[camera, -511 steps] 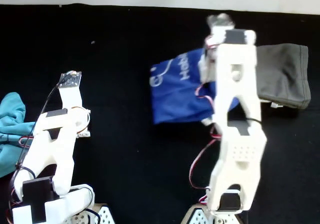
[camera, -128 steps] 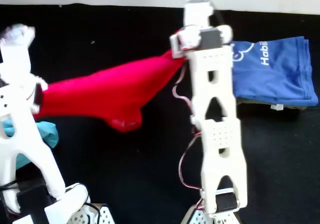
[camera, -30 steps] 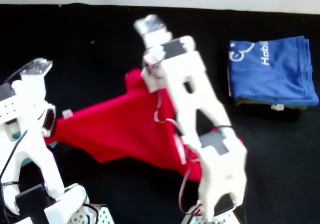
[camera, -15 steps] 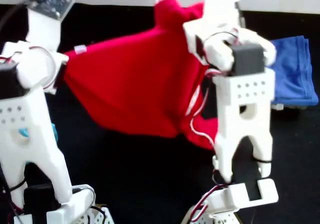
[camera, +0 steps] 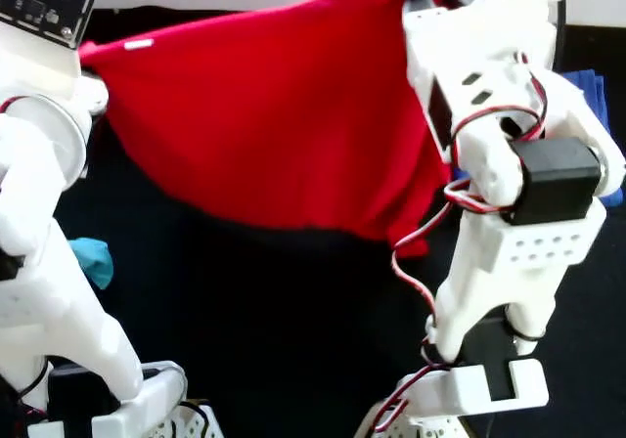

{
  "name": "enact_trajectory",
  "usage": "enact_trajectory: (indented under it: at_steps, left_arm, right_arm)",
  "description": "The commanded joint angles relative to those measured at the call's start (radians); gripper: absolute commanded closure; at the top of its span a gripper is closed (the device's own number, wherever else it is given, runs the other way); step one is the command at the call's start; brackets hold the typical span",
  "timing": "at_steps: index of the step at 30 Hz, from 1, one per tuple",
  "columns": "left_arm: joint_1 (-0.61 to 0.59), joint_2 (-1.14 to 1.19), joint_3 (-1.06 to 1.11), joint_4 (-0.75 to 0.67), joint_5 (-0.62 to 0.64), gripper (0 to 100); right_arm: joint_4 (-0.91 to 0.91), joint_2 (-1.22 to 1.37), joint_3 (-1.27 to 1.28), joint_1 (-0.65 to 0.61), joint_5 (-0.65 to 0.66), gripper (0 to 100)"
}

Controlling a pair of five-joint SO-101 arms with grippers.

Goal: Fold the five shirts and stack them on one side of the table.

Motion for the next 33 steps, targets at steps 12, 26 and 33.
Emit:
enact_trajectory:
  at_steps: [12, 26, 33]
  left_arm:
    - [0.007, -0.019, 0.707, 0.011, 0.005, 99]
    - [-0.022, -0.022, 1.175, -0.044, -0.083, 99]
    - [-0.094, -0.015, 1.196, -0.118, -0.083, 99]
  right_arm:
    - [0.219, -0.044, 0.503, -0.007, -0.035, 99.2]
    - [-0.099, -0.421, 1.566, -0.145, -0.044, 99.2]
    - [-0.035, -0.562, 1.593, -0.191, 0.052, 91.4]
